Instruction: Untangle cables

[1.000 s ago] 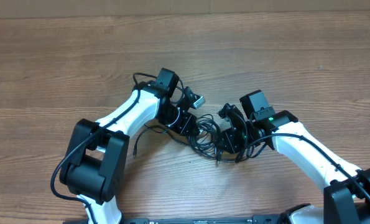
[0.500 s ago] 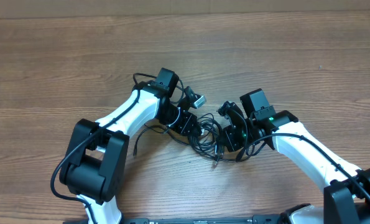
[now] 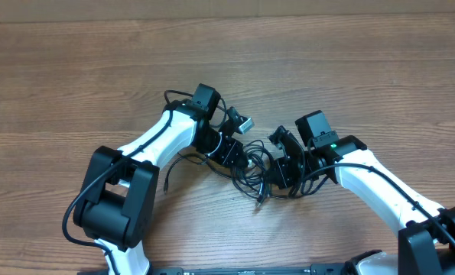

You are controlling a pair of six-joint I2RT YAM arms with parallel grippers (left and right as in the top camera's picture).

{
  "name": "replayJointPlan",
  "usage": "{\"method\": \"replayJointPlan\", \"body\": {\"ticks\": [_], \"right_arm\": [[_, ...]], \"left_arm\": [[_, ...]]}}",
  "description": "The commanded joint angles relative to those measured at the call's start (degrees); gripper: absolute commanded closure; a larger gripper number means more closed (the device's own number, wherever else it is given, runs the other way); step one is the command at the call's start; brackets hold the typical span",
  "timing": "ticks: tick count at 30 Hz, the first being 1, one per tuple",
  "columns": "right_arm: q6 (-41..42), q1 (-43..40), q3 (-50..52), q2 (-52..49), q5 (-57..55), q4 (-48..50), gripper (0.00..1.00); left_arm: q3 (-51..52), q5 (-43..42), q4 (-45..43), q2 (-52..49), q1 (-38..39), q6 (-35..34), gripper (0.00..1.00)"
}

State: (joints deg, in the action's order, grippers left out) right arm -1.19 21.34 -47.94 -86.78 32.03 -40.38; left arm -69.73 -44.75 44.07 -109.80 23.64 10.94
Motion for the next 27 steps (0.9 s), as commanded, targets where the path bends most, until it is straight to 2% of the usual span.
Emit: {"method": "replayJointPlan", "body": {"ticks": [1,6,10,14,18,21,22,24,27], "right_arm": [[4.59,-0.2,-0.46,-0.24,-8.48,-1.42,0.96],[22.58,-0.2,-0.46,-0.24,-32.11,-6.25,0.96],[28.33,-0.2,-0.46,-0.24,-37.29,-8.41,0.96],[28.26,-0.2,-0.46,-0.24,-34.47,-6.82,0.96],[17.51,-0.2,-0.46,-0.24,-23.23,-3.89,0.96],[16.09,-0.2,-0.46,-0.24,-20.15,-3.04,0.94],[16.11,-0.2,-0.46,-0.24,-20.13,-2.97,0.91],[16.09,-0.2,-0.46,-0.24,-20.13,-2.99,0.76],[16.09,-0.2,-0.46,-0.24,-19.98,-3.02,0.74]], "left_arm": [[0.04,3.65,-0.35,0.39,0.37,-1.03,0.96],[0.04,9.6,-0.35,0.39,0.02,-4.2,0.96],[0.04,9.86,-0.35,0.39,-1.03,-4.33,0.96],[0.04,9.77,-0.15,0.39,-1.84,-4.33,0.96],[0.04,9.77,0.28,0.39,-1.88,-4.31,0.96],[-0.02,9.77,0.31,0.42,-1.9,-4.33,0.96],[-0.28,9.77,0.79,0.44,-1.97,-4.35,0.96],[-1.42,9.66,2.25,0.74,-2.34,-4.33,0.96],[-4.07,9.35,4.44,2.12,-3.1,-4.28,0.96]]}}
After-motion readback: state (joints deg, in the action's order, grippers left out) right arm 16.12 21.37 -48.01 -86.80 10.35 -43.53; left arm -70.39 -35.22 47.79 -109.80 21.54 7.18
